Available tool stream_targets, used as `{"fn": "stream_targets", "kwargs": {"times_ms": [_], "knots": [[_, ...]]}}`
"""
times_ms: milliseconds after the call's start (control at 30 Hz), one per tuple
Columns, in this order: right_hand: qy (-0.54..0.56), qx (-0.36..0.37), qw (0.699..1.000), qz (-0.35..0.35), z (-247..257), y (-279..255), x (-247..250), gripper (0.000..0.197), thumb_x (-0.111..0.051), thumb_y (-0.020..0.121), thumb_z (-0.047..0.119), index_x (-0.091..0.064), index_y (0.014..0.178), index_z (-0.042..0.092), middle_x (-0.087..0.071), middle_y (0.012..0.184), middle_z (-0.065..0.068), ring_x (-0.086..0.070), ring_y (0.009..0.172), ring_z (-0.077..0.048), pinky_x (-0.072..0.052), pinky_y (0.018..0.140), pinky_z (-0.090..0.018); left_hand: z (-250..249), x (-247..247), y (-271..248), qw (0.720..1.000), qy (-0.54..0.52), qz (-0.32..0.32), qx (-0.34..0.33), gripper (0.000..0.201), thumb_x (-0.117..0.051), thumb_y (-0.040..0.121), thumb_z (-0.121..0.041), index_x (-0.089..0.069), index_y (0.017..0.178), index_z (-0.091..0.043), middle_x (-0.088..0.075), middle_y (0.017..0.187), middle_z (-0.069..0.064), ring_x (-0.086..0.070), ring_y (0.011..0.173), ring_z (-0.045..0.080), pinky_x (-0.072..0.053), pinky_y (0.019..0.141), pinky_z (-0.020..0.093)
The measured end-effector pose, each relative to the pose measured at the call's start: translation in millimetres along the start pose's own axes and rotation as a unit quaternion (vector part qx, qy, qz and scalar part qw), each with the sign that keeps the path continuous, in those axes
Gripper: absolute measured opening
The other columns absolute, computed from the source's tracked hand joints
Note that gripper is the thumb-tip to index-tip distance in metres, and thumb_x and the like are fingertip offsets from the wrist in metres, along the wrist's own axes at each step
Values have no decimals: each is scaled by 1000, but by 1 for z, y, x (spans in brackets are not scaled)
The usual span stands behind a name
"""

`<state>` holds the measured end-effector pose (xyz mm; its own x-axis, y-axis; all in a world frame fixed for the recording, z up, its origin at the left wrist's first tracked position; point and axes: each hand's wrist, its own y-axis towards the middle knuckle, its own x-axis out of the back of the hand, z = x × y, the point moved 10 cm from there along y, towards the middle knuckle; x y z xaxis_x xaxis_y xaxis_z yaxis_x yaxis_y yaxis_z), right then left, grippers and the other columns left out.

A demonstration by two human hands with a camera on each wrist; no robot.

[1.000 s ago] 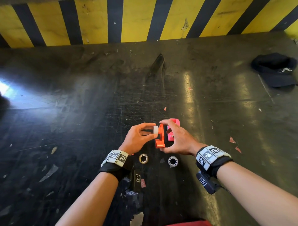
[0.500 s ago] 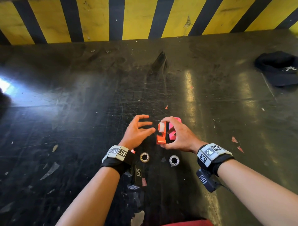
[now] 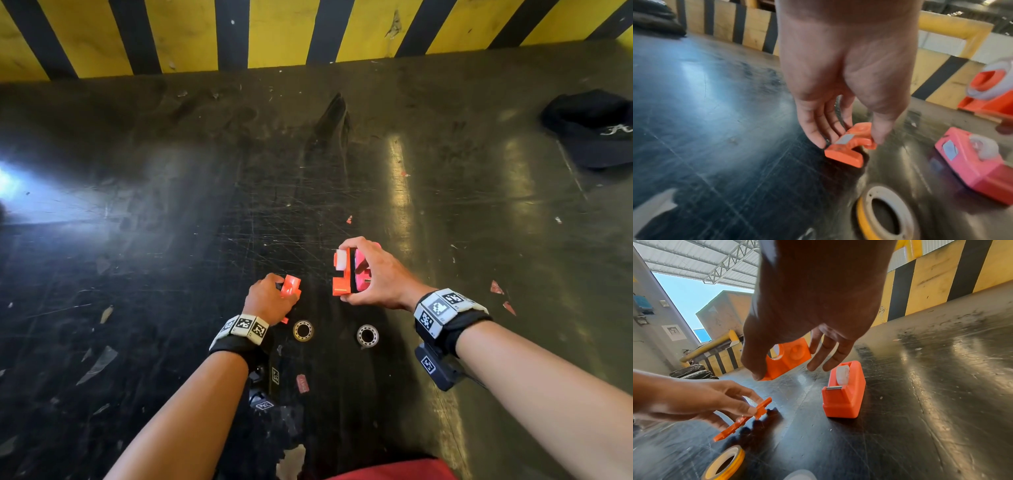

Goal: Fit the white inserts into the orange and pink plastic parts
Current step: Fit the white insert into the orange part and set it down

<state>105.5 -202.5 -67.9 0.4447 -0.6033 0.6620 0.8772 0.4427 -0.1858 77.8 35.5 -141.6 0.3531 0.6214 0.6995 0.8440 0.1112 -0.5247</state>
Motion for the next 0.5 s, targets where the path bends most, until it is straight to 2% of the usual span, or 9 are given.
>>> {"fn": "stream_targets", "kwargs": {"times_ms": [67,100,167,200,367,500], "knots": [[0,0,1000,-1,1,0,1,89,-94,65,39,-36,133,45,-48,128,15,-56,111,-14,-56,92,-41,-19,2,-4,994,-104,32,-25,61,-73,92,-42,-50,144,-20,-75,96,6,-73,88,15,-60,85,35],[1,0,1000,-1,1,0,1,89,-94,65,40,-36,133,45,-48,128,16,-56,111,-13,-56,91,-40,-31,4,-7,983,-174,49,-40,63,-73,93,-38,-48,148,-23,-76,95,11,-74,86,15,-63,85,38],[3,1,1000,-1,2,-1,0,88,-94,65,40,-37,133,44,-49,127,17,-56,110,-11,-55,90,-37,-59,11,-17,952,-288,83,-64,58,-70,97,-30,-48,150,-26,-73,108,20,-74,88,17,-66,82,38],[6,3,1000,-3,3,-1,0,88,-94,65,40,-38,134,44,-48,125,18,-56,108,-10,-54,88,-34,-71,14,-20,942,-312,97,-78,55,-67,99,-27,-48,150,-26,-72,114,20,-74,91,17,-66,82,37],[15,25,999,-13,13,-7,0,87,-94,67,39,-40,136,39,-49,124,18,-55,111,-12,-47,83,-19,-102,18,-33,927,-327,139,-120,53,-62,102,-23,-45,153,-25,-69,124,14,-74,109,26,-65,88,41],[19,31,999,-22,16,-11,3,86,-94,67,36,-42,135,37,-46,117,27,-53,113,-13,-44,82,-14,-102,17,-40,927,-324,149,-118,55,-62,101,-23,-45,154,-25,-69,123,13,-75,106,23,-65,77,31]]}}
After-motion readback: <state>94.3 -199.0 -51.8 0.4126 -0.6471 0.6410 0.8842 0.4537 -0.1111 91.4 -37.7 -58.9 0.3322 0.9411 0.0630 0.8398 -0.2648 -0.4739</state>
